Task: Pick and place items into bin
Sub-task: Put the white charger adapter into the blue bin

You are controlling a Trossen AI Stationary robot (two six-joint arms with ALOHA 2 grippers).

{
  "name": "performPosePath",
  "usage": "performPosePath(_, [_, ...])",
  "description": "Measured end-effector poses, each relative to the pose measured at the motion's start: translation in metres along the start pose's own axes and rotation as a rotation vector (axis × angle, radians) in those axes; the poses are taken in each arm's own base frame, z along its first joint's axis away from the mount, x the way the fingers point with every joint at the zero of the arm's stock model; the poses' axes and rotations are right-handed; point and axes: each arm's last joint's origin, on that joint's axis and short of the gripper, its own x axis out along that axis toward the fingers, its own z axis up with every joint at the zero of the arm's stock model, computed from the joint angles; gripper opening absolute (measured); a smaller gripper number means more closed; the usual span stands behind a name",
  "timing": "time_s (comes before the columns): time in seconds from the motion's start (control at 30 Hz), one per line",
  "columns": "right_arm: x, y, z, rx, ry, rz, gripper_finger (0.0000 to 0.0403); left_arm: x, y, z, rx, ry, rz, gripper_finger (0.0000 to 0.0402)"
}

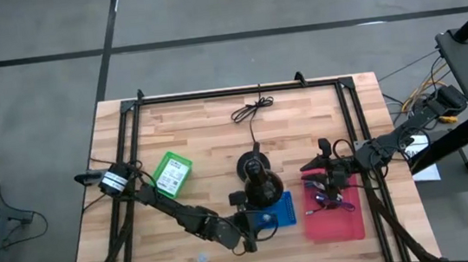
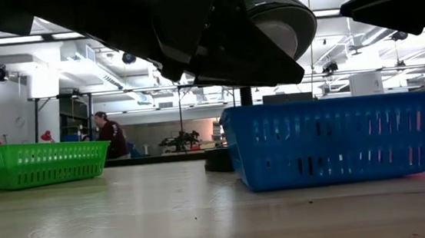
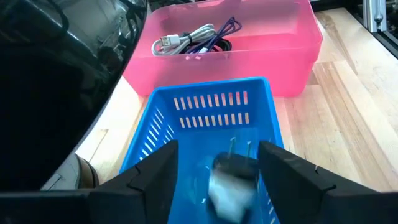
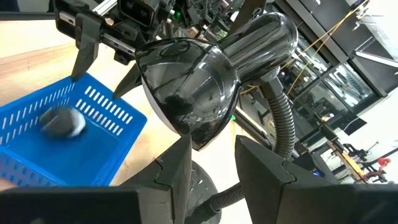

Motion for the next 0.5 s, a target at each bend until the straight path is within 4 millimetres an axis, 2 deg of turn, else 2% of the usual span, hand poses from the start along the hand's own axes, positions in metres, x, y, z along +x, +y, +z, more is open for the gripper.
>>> performPosePath(0.5, [0.0000,0.0000,0.0000,-0.001,0.000,0.000,0.0111,-0.0009,0.0005,0.0018,0.010,-0.003,0.001,0.0209])
